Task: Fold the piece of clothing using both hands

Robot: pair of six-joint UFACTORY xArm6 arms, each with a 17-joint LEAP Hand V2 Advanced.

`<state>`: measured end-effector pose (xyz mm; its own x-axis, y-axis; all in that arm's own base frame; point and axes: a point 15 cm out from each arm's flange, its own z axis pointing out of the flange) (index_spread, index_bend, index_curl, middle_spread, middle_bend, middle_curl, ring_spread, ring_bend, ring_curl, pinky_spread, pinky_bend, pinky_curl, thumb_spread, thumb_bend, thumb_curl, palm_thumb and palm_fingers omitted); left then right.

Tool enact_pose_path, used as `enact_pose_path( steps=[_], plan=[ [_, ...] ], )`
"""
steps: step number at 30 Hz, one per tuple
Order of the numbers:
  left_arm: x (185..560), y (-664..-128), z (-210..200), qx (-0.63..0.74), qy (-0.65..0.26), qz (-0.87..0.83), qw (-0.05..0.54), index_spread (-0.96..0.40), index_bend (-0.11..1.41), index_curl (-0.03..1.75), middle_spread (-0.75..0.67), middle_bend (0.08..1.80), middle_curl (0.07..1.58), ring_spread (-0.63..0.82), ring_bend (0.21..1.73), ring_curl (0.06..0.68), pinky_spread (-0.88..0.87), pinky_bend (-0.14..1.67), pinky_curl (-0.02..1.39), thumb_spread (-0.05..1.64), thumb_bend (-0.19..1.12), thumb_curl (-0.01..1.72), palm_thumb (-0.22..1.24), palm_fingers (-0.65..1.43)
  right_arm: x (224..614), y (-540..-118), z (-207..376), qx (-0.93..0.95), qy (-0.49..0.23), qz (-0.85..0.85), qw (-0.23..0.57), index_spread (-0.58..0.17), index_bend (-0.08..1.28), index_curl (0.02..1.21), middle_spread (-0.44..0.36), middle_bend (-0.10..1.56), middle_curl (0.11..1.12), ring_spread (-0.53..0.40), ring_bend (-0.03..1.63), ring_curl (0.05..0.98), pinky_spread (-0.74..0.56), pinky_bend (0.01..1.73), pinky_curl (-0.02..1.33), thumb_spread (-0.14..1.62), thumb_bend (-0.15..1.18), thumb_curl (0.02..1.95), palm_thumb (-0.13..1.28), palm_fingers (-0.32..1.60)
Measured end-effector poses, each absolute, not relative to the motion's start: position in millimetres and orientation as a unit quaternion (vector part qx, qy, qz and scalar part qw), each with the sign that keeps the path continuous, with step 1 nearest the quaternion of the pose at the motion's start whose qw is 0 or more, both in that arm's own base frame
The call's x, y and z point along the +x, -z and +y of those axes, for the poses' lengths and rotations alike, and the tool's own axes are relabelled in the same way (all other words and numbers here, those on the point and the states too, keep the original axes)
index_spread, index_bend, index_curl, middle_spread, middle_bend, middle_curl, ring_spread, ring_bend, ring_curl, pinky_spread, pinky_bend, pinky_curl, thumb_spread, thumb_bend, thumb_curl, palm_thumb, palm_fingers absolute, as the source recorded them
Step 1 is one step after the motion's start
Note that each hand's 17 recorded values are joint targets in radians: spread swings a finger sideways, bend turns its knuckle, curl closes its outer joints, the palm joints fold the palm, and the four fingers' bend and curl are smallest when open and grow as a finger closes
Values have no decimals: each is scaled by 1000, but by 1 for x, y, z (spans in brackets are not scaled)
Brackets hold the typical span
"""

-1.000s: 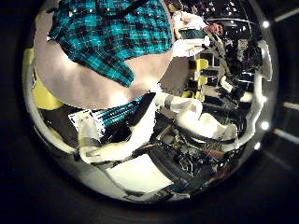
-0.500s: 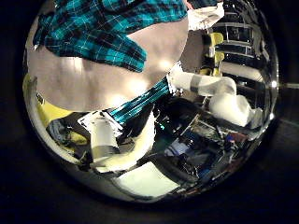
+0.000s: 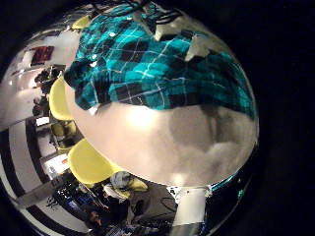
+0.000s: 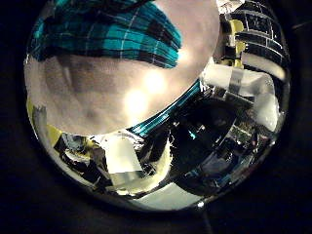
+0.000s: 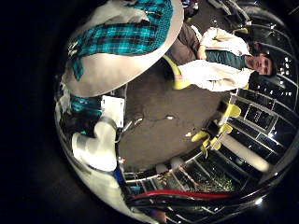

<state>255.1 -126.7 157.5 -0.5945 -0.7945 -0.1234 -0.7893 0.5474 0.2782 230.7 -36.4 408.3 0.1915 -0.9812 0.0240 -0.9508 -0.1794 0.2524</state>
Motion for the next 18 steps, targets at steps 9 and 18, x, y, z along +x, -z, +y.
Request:
enact_pose_path(
  steps=[9,18],
  plan=[
    [273,-145,-138,451,148,-880,-19,-70,207,357,22,304,392,175,694,150,266,353,284,892,-26,322,245,303,227,-408,-50,761,73,-635,108,-362,180,340,-50,393,391,-73,905,205,305,772,-1,1355,-11,266,406,386],
    [280,-129,-138,447,169,-878,-22,-137,201,411,-196,504,492,-156,746,168,17,339,278,921,-13,340,388,558,225,-408,-55,758,72,-638,113,-362,179,340,-50,389,391,-74,904,205,304,771,-1,1351,-10,269,409,388]
  ],
)
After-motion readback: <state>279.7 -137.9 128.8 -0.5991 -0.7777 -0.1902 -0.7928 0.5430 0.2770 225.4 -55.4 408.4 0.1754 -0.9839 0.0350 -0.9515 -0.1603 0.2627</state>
